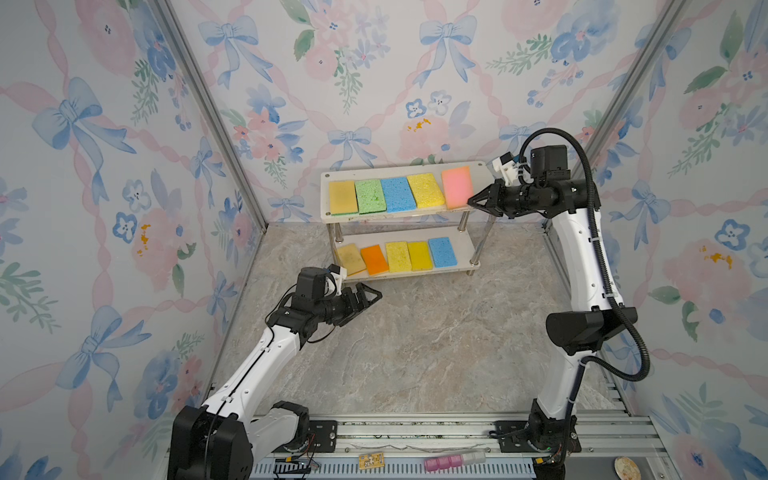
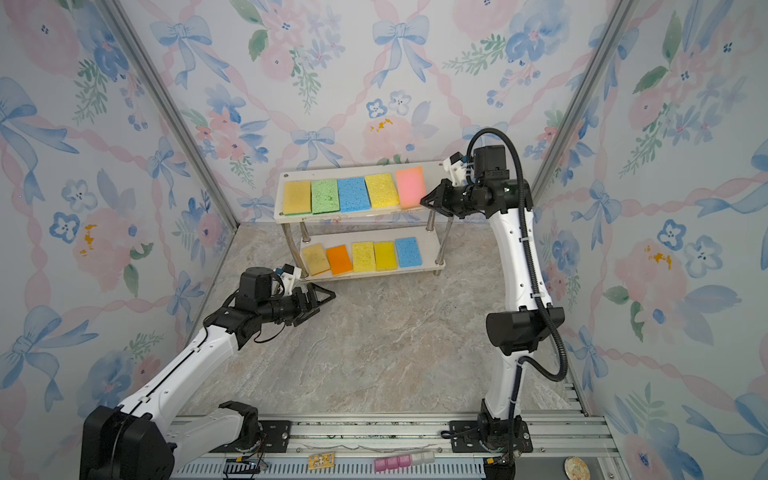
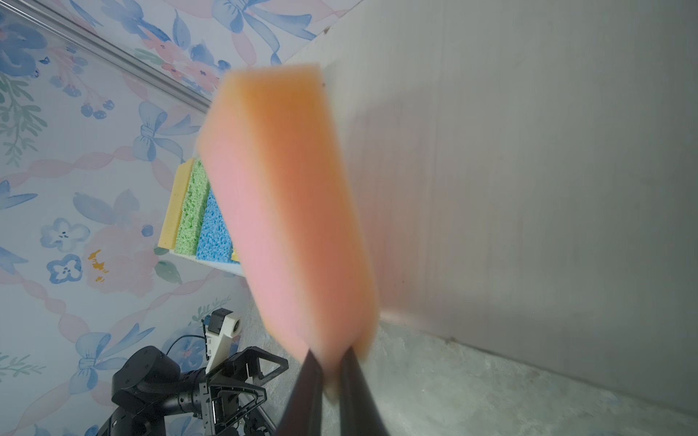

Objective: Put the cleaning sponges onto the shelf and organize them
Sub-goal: 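Lower the pink sponge onto the top shelf beside the yellow sponge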

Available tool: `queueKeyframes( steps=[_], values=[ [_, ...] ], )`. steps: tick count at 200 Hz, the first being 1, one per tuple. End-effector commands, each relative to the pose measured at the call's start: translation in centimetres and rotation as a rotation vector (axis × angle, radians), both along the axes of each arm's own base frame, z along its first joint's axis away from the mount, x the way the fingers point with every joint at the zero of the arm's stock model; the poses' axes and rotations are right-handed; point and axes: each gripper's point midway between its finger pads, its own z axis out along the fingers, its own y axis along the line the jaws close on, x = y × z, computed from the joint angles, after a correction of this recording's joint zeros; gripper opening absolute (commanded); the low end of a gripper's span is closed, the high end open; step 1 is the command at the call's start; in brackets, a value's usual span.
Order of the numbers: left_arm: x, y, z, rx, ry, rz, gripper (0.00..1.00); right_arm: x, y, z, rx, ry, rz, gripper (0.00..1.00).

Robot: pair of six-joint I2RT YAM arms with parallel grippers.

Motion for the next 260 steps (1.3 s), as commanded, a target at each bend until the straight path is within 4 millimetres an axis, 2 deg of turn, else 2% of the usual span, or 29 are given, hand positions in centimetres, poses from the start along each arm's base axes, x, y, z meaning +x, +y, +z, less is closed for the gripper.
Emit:
queueKeyframes(
  steps=[1, 27, 40, 59, 78, 149, 179, 216, 237, 260],
  values=[
    [-0.3, 0.2, 0.2, -0.009, -0.019, -0.008, 0.98, 0.5, -0.2, 1.0, 0.021, -0.026, -0.007, 0.13],
    [-0.4, 0.3, 0.1, -0.012, -0.015, -0.003, 0.98, 1.2, -0.4, 1.2, 0.036, -0.036, -0.018, 0.14],
    [-0.3, 0.3, 0.1, -0.012, -0.014, -0.001, 0.98, 1.3, -0.3, 1.3, 0.043, -0.040, -0.019, 0.22],
    [-0.3, 0.3, 0.1, -0.013, -0.013, -0.003, 0.98, 1.4, -0.3, 1.6, 0.049, -0.046, -0.022, 0.28],
    [-0.2, 0.3, 0.2, -0.013, -0.015, 0.000, 0.98, 1.2, -0.5, 1.9, 0.048, -0.056, -0.025, 0.41],
    [0.0, 0.3, -0.1, -0.006, -0.007, -0.002, 0.98, 0.3, -1.0, 3.2, 0.069, -0.086, -0.047, 0.47],
    [0.2, 0.3, -0.2, -0.005, -0.004, -0.003, 0.98, -0.2, 0.1, 4.0, 0.118, -0.088, -0.034, 0.47],
    [0.1, 0.4, -0.2, -0.004, -0.006, 0.000, 0.98, -1.6, 3.1, 5.2, 0.173, -0.107, 0.003, 0.47],
    [0.0, 0.4, -0.3, -0.003, -0.005, 0.000, 0.98, -2.0, 4.6, 5.2, 0.202, -0.094, 0.020, 0.47],
    [-0.1, 0.4, -0.4, -0.004, -0.004, 0.000, 0.98, -1.8, 5.0, 4.9, 0.198, -0.090, 0.026, 0.47]
  ],
)
